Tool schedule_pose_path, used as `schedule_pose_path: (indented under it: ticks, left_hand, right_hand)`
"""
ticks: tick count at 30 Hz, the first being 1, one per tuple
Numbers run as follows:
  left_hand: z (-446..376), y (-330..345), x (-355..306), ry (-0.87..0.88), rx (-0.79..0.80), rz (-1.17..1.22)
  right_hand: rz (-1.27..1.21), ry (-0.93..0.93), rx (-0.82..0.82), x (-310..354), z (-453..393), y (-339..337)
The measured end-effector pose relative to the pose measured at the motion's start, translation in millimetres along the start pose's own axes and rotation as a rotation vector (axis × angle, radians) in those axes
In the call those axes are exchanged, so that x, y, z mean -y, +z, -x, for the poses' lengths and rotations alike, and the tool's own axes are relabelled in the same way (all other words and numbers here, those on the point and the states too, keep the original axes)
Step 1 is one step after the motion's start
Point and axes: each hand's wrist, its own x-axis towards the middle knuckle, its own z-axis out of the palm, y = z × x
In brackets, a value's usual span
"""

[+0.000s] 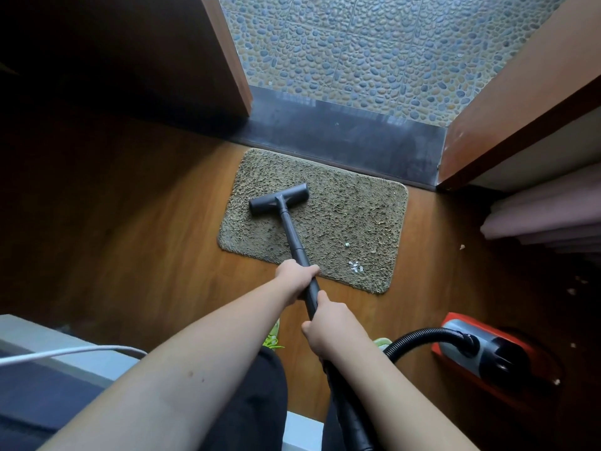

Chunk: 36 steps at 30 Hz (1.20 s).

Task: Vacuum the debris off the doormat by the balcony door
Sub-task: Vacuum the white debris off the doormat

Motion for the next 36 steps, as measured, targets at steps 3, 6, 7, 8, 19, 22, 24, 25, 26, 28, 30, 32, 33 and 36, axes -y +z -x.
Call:
schedule_pose_path:
  ticks: [3, 6, 7, 8, 19, 22, 24, 25, 26, 28, 30, 32, 33, 36]
  left_hand:
    - [1, 3, 1, -0.011, 0.000, 0.019]
    - [5, 8, -3, -0.009, 0.005, 0.048]
    - [6, 11, -4, -0.008, 0.008, 0.054]
    - [8, 14, -5, -0.006, 0.012, 0.055]
    - [38, 50, 6, -0.023, 0.040, 0.021]
    - [46, 62, 12, -0.041, 0.039, -0.002]
    - [50, 69, 14, -0.042, 0.039, -0.019]
    - [52, 71, 15, -0.042, 0.044, -0.017]
    - [54, 73, 15, -0.042, 0.048, -0.017]
    - [56, 74, 15, -0.038, 0.044, -0.026]
    - [55, 71, 14, -0.030, 0.035, -0.037]
    - [53, 66, 12, -0.023, 0.026, -0.037]
    - [51, 63, 11, -0.020, 0.024, -0.031]
    - [40, 49, 3, -0.007, 0.008, -0.031]
  right_hand:
    - [0.012, 0.004, 0.021, -3, 1, -2]
    - [0.010, -0.002, 0.029, -12, 2, -9]
    - [0.006, -0.001, 0.034, -15, 3, -11]
    - [0.000, -0.004, 0.033, -19, 3, -14]
    - [0.049, -0.010, 0.073, -58, 30, -26]
    - [0.042, -0.003, 0.098, -71, 38, -26]
    - [0.047, -0.001, 0.105, -78, 41, -27]
    - [0.053, -0.002, 0.107, -81, 42, -27]
    - [0.057, -0.006, 0.106, -83, 43, -27]
    - [0.049, -0.017, 0.098, -86, 44, -27]
    - [0.024, -0.032, 0.084, -85, 45, -28]
    - [-0.011, -0.036, 0.069, -81, 44, -28]
    - [-0.026, -0.034, 0.063, -77, 42, -28]
    - [-0.037, -0.038, 0.044, -62, 31, -29]
